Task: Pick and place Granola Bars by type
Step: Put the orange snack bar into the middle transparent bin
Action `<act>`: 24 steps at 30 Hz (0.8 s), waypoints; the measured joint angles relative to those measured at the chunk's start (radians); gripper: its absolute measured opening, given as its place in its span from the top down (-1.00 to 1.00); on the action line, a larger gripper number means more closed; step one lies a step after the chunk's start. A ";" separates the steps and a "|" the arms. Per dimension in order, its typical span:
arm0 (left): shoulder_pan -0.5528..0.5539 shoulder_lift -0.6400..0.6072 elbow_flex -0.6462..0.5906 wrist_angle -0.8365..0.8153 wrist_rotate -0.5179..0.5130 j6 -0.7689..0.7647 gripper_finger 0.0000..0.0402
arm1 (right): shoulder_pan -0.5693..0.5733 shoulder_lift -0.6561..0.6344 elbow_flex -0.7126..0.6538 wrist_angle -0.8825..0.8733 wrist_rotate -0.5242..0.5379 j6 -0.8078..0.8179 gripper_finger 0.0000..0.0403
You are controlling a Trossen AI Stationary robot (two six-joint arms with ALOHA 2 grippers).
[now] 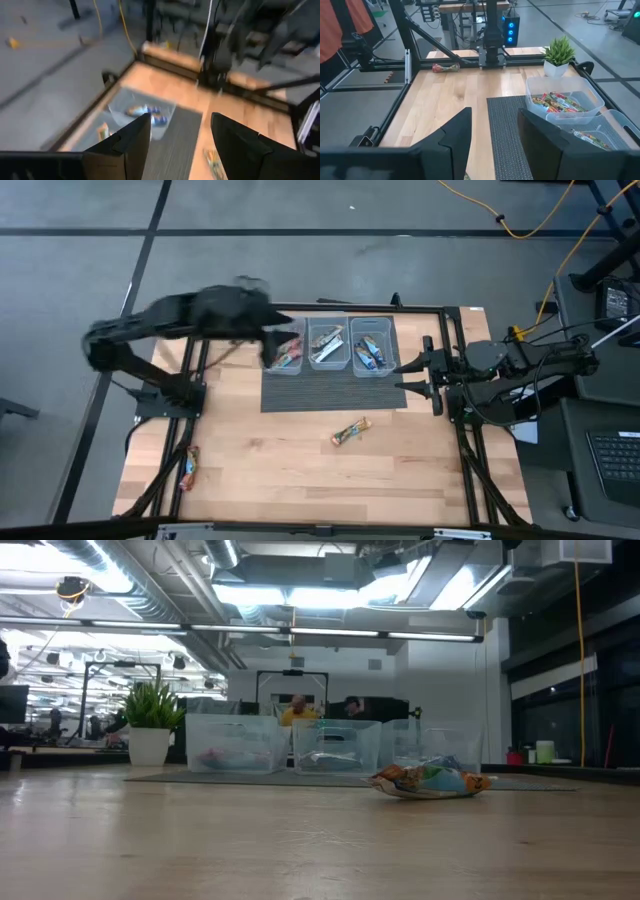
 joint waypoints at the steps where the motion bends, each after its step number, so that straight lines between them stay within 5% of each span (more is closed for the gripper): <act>1: -0.032 -0.031 0.000 0.000 -0.039 0.000 0.01 | 0.000 0.000 0.000 0.000 0.000 -0.001 0.19; 7: -0.178 -0.200 -0.057 0.029 -0.111 0.061 0.01 | 0.000 0.002 0.000 0.011 0.043 -0.017 0.19; 13: -0.190 -0.378 -0.201 0.053 -0.182 0.080 0.06 | 0.000 0.003 0.000 0.030 0.103 -0.029 0.19; 17: -0.162 -0.552 -0.442 0.148 -0.226 0.050 0.08 | 0.000 0.018 0.000 0.029 0.104 -0.029 0.19; 24: -0.125 -0.879 -1.013 0.537 -0.135 -0.060 0.08 | 0.000 0.059 0.000 0.030 0.104 -0.027 0.19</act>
